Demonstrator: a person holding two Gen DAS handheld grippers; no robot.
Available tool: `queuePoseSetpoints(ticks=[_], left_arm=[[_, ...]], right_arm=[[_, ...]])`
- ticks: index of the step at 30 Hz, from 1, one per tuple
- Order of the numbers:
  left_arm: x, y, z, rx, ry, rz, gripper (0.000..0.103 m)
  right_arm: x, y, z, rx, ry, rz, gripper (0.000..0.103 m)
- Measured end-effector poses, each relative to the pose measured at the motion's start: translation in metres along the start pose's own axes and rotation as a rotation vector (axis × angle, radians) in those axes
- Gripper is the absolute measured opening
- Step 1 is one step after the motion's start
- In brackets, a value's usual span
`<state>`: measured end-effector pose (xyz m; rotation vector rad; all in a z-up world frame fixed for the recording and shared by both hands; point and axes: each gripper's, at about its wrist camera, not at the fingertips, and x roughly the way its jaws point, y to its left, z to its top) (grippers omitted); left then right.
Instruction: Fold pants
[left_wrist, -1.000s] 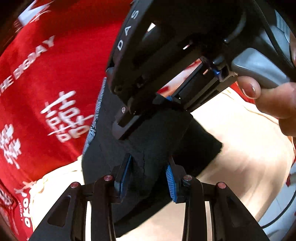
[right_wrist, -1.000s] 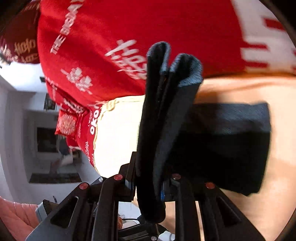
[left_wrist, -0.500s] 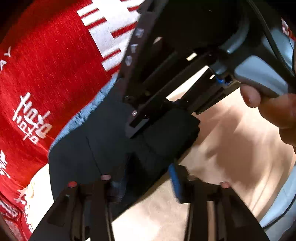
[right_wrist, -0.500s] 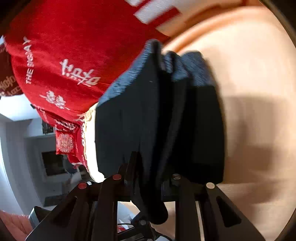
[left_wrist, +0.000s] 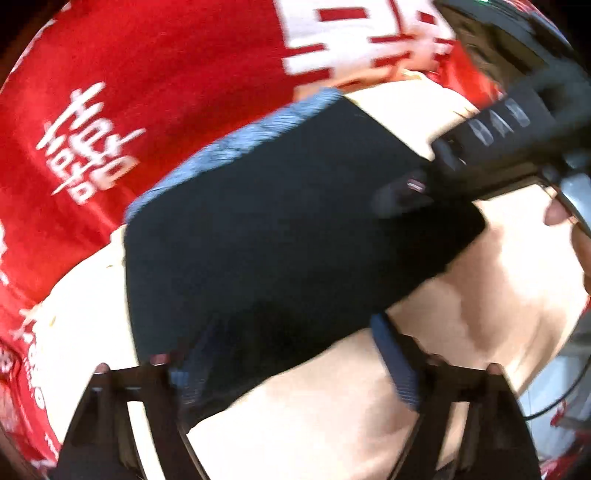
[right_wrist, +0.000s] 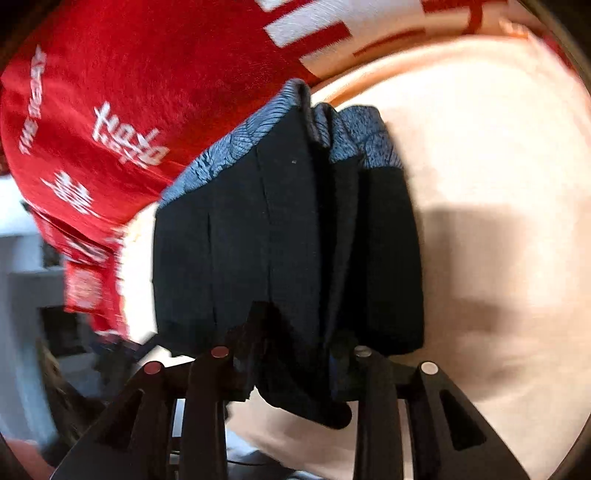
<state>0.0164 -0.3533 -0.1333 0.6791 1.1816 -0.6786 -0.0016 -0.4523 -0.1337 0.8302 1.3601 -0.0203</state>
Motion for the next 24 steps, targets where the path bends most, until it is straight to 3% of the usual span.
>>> queuePoseSetpoints(ticks=[5,9,13,15,18,24], left_arm=[[-0.002,0.027,0.001,-0.065,0.017,-0.009,0.085],[-0.002,0.044,-0.003,-0.136,0.042,-0.012,0.085],[0.002,0.059,-0.009,-0.196,0.065,-0.015,0.085],[0.002,0.065,-0.012,-0.212,0.072,-0.011,0.085],[0.002,0.074,-0.017,-0.234,0.080,-0.008,0.085],[0.003,0.093,-0.020,-0.282,0.098,-0.011,0.085]], right_arm=[[-0.011,0.024,-0.009,-0.101,-0.025,-0.193,0.042],[-0.011,0.020,-0.019,-0.107,-0.020,-0.276,0.050],[-0.003,0.005,-0.023,-0.086,-0.022,-0.302,0.055],[0.004,0.005,-0.023,-0.115,-0.029,-0.351,0.066],[0.009,0.007,-0.024,-0.135,-0.033,-0.391,0.074],[0.001,0.001,-0.026,-0.070,-0.021,-0.383,0.078]])
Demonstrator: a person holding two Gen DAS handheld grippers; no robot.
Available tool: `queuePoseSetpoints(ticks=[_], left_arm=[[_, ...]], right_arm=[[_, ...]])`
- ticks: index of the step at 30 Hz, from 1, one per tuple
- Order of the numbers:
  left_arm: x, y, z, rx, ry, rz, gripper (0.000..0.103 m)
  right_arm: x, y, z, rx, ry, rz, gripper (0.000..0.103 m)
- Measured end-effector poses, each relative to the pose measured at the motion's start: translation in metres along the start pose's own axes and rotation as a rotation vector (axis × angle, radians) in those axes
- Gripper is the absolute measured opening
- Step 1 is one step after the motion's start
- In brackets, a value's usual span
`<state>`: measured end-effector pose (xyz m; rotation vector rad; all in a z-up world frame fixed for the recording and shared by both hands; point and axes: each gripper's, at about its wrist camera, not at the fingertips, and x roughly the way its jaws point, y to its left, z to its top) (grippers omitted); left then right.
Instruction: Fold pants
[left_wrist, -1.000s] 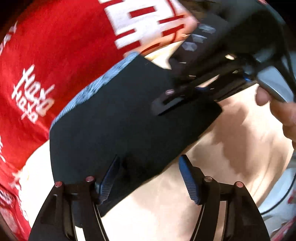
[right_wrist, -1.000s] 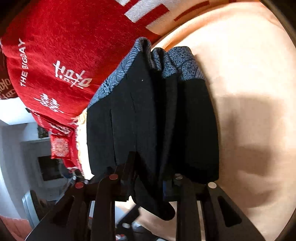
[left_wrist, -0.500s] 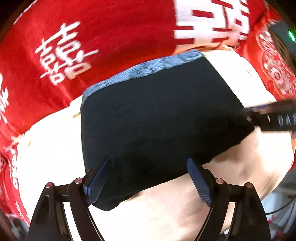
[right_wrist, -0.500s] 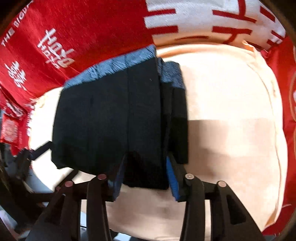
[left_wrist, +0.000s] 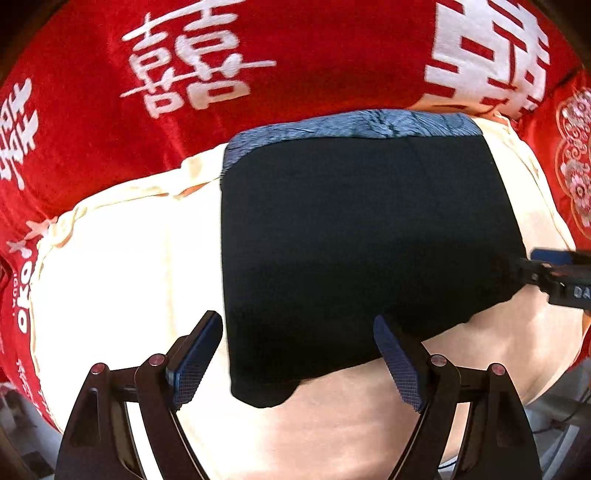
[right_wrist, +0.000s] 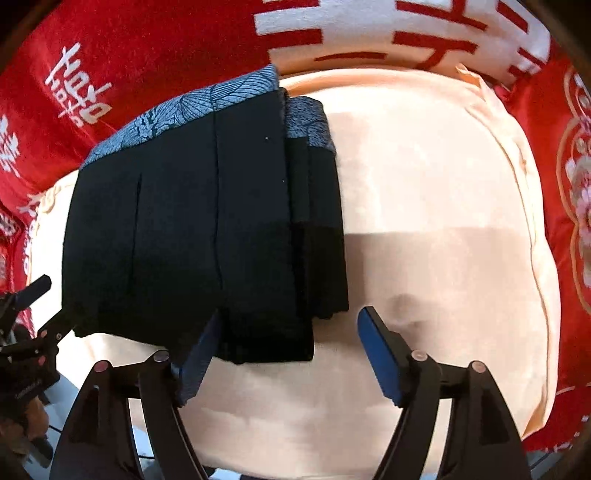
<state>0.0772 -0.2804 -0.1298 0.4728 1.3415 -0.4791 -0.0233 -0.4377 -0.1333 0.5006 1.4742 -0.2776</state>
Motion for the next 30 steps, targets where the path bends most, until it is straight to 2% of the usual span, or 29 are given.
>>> queuePoseSetpoints(ticks=[6,9,12,19,25,26,29,30], left_arm=[[0.004,0.030,0.009,-0.085,0.002,-0.026,0.085],[0.011,0.051,0.015,-0.167,0.026,-0.042,0.085],[0.019,0.063,0.019,-0.200,0.055,-0.041,0.085],[0.026,0.086,0.035,-0.296,0.055,-0.073,0.085],[0.030,0.097,0.050,-0.351,0.043,-0.080,0.085],[0.031,0.097,0.052,-0.349,0.044,-0.080,0.085],[0.040,0.093,0.057,-0.330,0.054,-0.063,0.085],[0.044,0.092,0.058,-0.323,0.058,-0.057,0.085]], right_arm=[[-0.007,-0.012,-0.007,0.026,0.038,0.031,0.078],[-0.010,-0.024,-0.012,0.065,0.036,0.054,0.078],[-0.011,-0.034,-0.013,0.111,0.036,0.066,0.078],[-0.032,-0.048,0.003,0.141,-0.046,0.066,0.078],[-0.037,-0.044,0.033,0.139,-0.097,0.114,0.078],[-0.037,-0.041,0.036,0.126,-0.106,0.110,0.077],[-0.035,-0.033,0.042,0.088,-0.116,0.105,0.052],[-0.028,-0.026,0.047,0.079,-0.109,0.098,0.051]])
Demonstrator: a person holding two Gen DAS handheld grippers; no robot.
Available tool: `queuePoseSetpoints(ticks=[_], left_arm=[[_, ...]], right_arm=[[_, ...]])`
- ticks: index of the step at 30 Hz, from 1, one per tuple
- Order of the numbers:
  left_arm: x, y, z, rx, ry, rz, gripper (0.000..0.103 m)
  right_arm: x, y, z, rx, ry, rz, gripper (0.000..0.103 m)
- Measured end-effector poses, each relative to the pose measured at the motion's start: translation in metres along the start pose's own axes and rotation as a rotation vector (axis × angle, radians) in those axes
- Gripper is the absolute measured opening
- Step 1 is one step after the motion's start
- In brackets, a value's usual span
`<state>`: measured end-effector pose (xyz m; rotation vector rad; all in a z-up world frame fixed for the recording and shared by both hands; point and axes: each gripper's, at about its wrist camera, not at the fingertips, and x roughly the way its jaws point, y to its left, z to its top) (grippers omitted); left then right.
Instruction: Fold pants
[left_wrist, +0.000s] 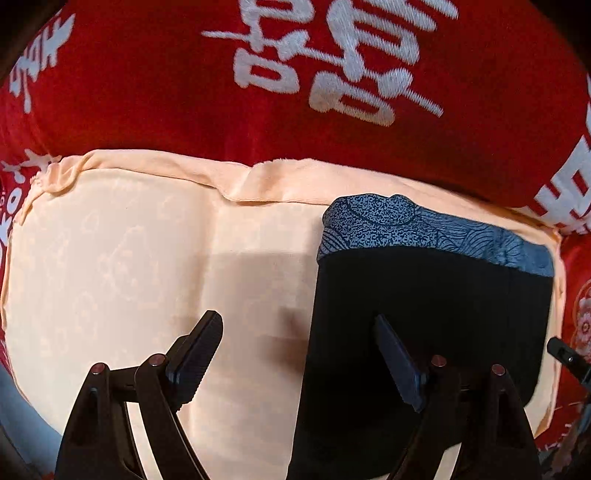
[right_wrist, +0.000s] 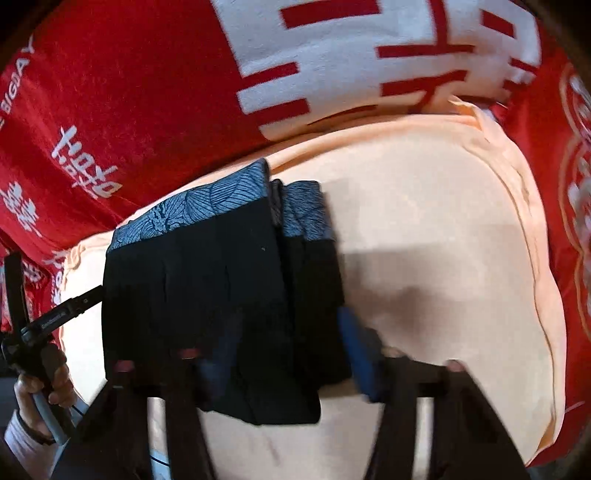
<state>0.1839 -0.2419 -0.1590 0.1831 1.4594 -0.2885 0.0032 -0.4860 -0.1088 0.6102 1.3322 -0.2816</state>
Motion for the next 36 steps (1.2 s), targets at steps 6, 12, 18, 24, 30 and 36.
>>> queuePoseSetpoints(ticks=[6,12,18,24,30,36], left_arm=[[0.009,-0.014,-0.010,0.048,-0.014,0.052,0.085],[0.013,0.000,-0.005,0.028,0.006,0.018,0.095],[0.017,0.012,0.000,-0.006,0.046,-0.082,0.095],[0.021,0.021,-0.004,0.005,0.111,-0.209,0.095],[0.034,0.023,-0.006,-0.009,0.186,-0.343,0.095],[0.042,0.016,0.001,0.019,0.204,-0.356,0.095]], right_arm=[[0.033,0.013,0.000,-0.121,0.023,-0.108,0.055],[0.026,-0.005,-0.003,-0.053,0.052,-0.038,0.063],[0.017,-0.032,-0.014,0.034,0.089,0.031,0.075],[0.014,-0.055,-0.020,0.102,0.106,0.114,0.076],[0.019,-0.059,-0.016,0.106,0.118,0.207,0.076],[0.033,-0.051,-0.009,0.039,0.132,0.189,0.076]])
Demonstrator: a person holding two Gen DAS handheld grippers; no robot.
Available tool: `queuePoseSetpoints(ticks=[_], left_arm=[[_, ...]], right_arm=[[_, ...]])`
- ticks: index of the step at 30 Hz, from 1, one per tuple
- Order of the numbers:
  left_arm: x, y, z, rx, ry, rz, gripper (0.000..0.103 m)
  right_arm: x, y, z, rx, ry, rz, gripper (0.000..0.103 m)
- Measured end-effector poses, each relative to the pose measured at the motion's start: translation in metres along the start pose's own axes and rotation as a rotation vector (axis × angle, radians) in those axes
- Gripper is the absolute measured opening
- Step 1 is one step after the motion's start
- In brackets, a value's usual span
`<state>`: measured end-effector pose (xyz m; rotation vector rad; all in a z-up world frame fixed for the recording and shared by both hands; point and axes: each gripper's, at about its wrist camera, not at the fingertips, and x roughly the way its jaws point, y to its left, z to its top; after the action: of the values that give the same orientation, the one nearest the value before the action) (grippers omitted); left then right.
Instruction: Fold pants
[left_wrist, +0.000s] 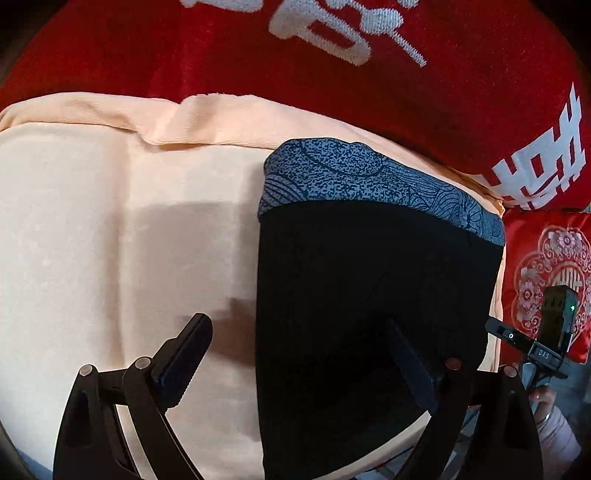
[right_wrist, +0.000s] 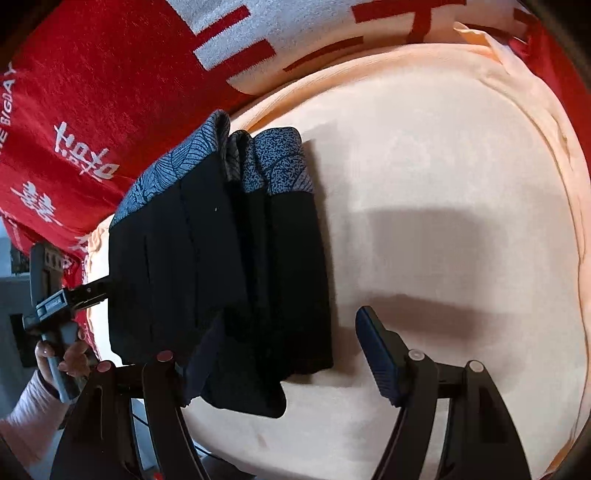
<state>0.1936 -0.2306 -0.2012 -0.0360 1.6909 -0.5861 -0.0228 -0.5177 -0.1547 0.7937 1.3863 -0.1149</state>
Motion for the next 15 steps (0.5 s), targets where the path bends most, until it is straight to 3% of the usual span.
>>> queuePoseSetpoints(ticks=[7,11,15], left_arm=[[0.008,-0.014,0.004,0.029,0.021,-0.021,0.095],[0.016,-0.017,0.007,0.040,0.033,-0.044,0.095],[0.026,-0.022,0.010,0.047,0.035,-0.056,0.102]], right_arm=[[0.004,-0.016,0.011,-0.009,0.017,0.093,0.076],[0.016,-0.022,0.020,-0.015,0.050,0.198,0.077],[0.025,-0.021,0.028,-0.057,0.072,0.248,0.077]])
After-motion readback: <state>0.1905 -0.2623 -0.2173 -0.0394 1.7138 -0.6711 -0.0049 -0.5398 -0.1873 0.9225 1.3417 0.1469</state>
